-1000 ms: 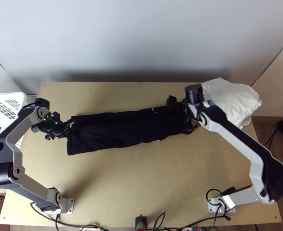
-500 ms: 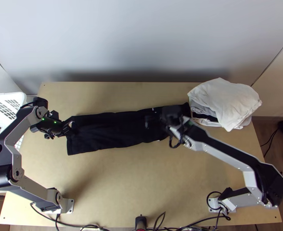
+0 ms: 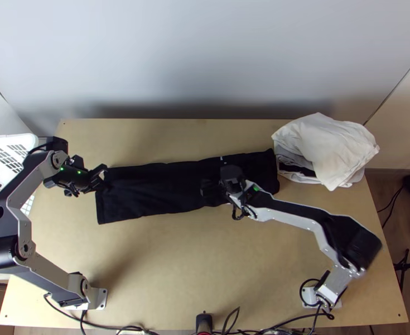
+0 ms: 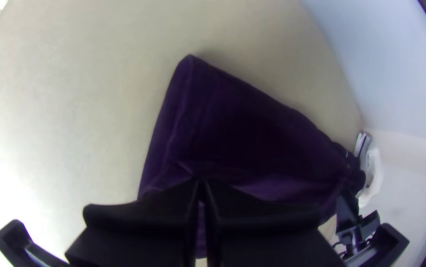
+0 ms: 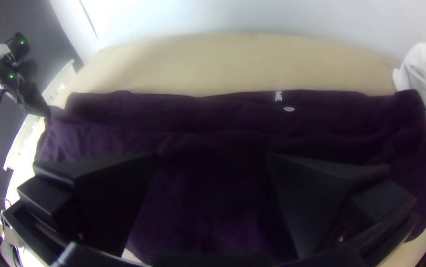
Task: Fold the t-shirt
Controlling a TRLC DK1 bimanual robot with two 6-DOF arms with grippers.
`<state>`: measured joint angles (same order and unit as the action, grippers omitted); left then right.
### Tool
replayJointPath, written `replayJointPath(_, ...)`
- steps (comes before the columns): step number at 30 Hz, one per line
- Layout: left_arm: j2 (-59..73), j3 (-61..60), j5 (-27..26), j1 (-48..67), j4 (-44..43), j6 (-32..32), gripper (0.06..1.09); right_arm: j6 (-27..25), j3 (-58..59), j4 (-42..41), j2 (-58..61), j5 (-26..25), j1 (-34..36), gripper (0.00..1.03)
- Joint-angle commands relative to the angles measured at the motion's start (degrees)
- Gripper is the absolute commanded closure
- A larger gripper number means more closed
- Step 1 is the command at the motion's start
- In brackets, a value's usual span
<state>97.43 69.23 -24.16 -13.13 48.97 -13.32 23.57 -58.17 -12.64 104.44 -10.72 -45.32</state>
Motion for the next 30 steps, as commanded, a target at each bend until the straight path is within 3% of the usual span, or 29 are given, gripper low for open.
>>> replayJointPath(1,1.4,1.2,0.1,-0.1,-1.9,-0.9,1.05,0.5,-2.6,-3.8,8.0,-0.4,2.3,0.05)
replayJointPath(2,1.4,1.2,0.1,-0.1,-2.5,-0.9,1.03,0.5,-3.1,-3.9,8.6,-0.8,2.9,0.05)
replayJointPath(3,1.4,1.3,0.2,-0.2,-2.8,-0.9,0.90,0.6,-3.8,-3.9,8.9,-1.9,3.1,0.05)
replayJointPath(5,1.5,1.4,0.2,-0.7,-3.7,-0.5,0.46,0.6,-4.6,-4.0,8.8,-3.9,3.4,0.05)
replayJointPath(6,1.7,1.6,0.1,-0.7,-3.7,0.3,0.15,0.6,-4.9,-4.0,8.2,-4.3,3.7,0.05)
replayJointPath(7,1.9,1.8,0.1,-0.7,-3.5,1.3,0.10,0.6,-5.0,-4.0,7.5,-4.7,3.7,0.05)
replayJointPath(17,-3.7,2.2,0.0,-2.8,-2.6,3.0,0.10,1.9,-3.4,-1.0,-6.4,-6.6,3.3,0.05)
replayJointPath(22,-5.9,2.1,-0.2,-4.5,-1.2,3.0,0.10,7.7,-9.9,11.9,-11.1,-5.6,1.6,0.05)
replayJointPath(26,-6.0,1.2,1.0,-6.2,0.2,2.8,0.10,15.9,-17.4,22.8,-9.4,3.8,0.1,0.05)
replayJointPath(30,-5.1,-1.3,8.1,-8.0,0.3,5.8,0.10,22.3,-25.9,30.0,-5.6,12.0,-1.3,0.05)
